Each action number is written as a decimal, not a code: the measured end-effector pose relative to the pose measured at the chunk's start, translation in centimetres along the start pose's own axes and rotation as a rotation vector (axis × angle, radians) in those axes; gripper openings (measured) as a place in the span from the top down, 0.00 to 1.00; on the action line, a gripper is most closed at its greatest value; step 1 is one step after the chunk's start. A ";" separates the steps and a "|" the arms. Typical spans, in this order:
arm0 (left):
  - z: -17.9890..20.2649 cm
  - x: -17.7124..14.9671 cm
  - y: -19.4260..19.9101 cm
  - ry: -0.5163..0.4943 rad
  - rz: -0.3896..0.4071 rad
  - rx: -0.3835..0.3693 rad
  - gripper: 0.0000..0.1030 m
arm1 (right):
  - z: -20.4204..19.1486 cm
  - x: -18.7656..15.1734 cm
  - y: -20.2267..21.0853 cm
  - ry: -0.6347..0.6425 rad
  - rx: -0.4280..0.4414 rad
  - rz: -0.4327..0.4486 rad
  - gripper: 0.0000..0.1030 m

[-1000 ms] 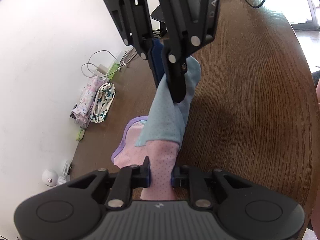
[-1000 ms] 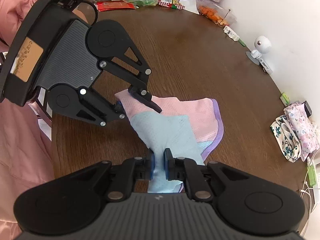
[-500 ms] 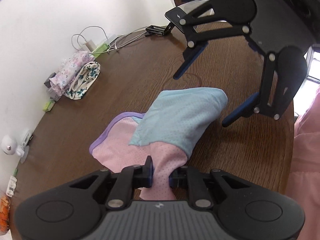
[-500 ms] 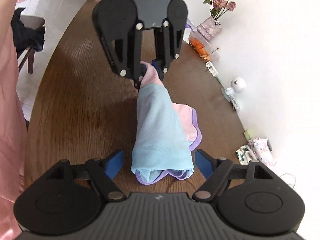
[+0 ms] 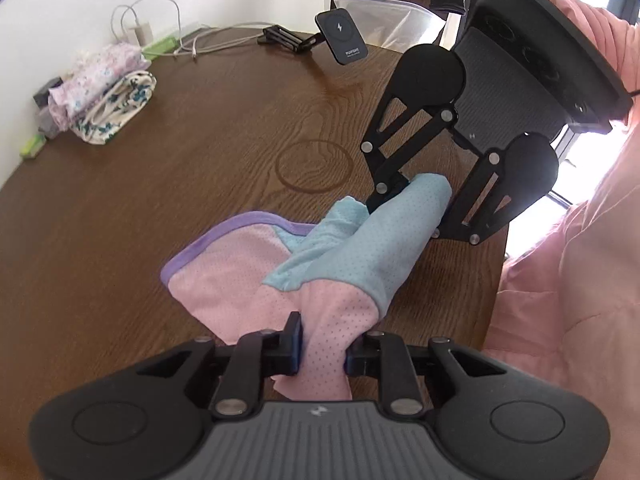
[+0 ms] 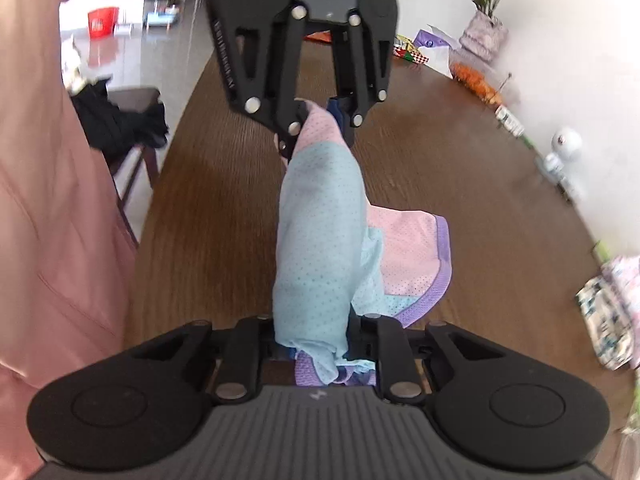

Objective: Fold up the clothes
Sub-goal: 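Press the rolled garment down, open the right tool and withdraw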

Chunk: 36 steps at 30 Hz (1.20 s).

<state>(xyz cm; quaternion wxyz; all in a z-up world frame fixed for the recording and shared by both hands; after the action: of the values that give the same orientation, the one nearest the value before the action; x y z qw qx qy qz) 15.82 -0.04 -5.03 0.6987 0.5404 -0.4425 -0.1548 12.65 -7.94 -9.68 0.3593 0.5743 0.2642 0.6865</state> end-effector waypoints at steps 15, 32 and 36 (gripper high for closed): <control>-9.8 2.4 -0.6 0.180 0.061 0.131 0.44 | 12.5 -3.3 -1.9 -0.780 0.321 0.019 0.83; -5.8 2.5 -4.2 0.056 0.140 0.118 0.78 | 13.1 -4.5 2.2 -0.860 -0.050 0.268 0.41; -5.3 2.1 -5.0 0.115 0.155 0.146 0.81 | 10.0 -1.3 1.5 -0.632 -0.227 0.237 0.46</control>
<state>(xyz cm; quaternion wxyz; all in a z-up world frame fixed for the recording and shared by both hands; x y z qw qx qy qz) 22.44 -0.03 -8.66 0.6916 0.5619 -0.4523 -0.0366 22.27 -10.41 -7.28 0.4030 0.7413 -0.0065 0.5367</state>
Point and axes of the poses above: each gripper's, at about its wrist camera, not at the fingertips, and y roughly against the way its jaws point, z to its right, x to its top, the point moved 8 cm from there along -y, roughly the way its jaws point, and after that the axes turned 2 degrees about -x, right-handed, at the moved point
